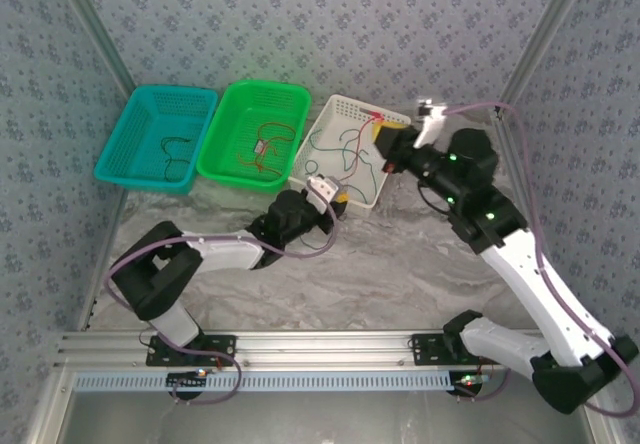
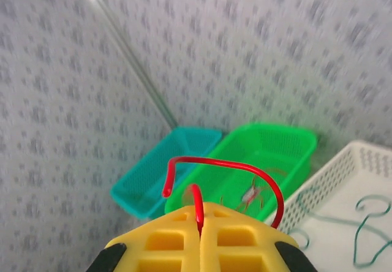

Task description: Untangle the cables

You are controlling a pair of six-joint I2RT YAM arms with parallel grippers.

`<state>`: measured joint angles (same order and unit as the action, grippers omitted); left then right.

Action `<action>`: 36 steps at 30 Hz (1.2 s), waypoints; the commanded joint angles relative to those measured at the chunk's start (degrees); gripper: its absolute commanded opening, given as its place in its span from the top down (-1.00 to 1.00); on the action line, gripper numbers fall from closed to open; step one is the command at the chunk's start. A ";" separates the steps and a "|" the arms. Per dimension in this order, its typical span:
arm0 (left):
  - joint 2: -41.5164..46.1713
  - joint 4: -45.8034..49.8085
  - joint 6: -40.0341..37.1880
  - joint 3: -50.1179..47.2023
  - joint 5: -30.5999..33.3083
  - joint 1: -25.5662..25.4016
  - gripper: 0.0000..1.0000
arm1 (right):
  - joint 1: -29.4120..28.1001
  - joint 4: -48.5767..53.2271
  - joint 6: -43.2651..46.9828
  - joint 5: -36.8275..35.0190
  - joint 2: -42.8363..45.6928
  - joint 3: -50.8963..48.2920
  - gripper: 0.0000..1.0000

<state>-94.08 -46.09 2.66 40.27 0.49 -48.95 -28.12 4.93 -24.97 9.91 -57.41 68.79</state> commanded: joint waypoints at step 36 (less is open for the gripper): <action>6.28 -0.12 2.16 1.63 -6.57 9.47 -0.86 | -1.98 -11.78 -6.05 10.48 -15.57 10.97 1.00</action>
<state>-86.46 -38.83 6.57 40.03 -2.15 -39.88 -29.56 -5.41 -30.11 18.81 -75.20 77.89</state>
